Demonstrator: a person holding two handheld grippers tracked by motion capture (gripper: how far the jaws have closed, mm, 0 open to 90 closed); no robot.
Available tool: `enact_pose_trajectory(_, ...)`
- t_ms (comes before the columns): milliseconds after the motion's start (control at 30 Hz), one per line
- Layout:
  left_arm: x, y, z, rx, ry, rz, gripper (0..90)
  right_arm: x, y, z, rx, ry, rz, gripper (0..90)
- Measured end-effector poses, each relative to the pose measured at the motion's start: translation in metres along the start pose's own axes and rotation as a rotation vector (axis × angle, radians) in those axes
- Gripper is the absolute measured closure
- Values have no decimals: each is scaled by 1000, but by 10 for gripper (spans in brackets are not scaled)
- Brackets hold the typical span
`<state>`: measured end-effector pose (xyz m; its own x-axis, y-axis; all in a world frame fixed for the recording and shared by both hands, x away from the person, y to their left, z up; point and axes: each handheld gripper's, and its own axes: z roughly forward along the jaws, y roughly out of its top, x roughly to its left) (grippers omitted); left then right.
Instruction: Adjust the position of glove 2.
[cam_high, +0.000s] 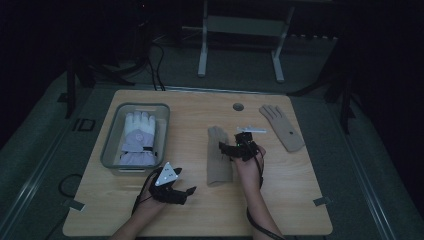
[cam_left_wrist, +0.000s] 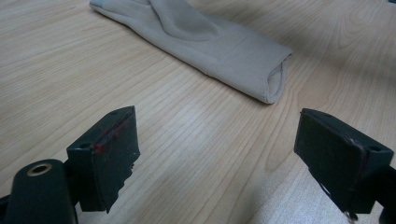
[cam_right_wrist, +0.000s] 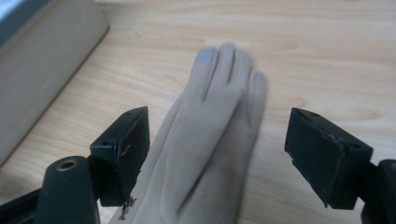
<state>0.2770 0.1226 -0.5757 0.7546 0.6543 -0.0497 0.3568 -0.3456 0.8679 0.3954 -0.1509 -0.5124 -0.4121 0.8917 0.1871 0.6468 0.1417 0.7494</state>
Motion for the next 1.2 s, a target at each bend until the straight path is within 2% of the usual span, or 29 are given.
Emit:
enact_pose_trajectory(100,0,0,0,1,-4,0,142,-9,6,-10,4,6,-17,165)
enact_pose_trajectory(167,0,0,0,3,-6,1,142,-18,8,-15,18,-29,-28,152)
enact_pose_trajectory(233,0,0,0,5,-7,1,142,-26,10,-18,34,-38,-35,148)
enact_pose_trajectory(367,0,0,0,5,-8,1,142,-47,12,-27,9,-65,-53,155)
enact_pose_trajectory(567,0,0,0,4,-8,-1,142,-73,17,-37,-12,-57,-82,143)
enact_pose_trajectory(633,0,0,0,4,-13,5,142,-81,19,-39,-13,-46,-67,137)
enact_pose_trajectory(700,0,0,1,3,-15,4,142,-87,21,-41,-9,-75,-70,135)
enact_pose_trajectory(733,0,0,1,5,-14,3,142,-92,22,-43,-6,-63,-76,117)
enact_pose_trajectory(800,0,0,1,5,-14,3,142,-100,22,-45,-6,-51,-72,127)
enact_pose_trajectory(1200,0,1,1,7,-15,3,142,-149,30,-61,2,-113,-79,229)
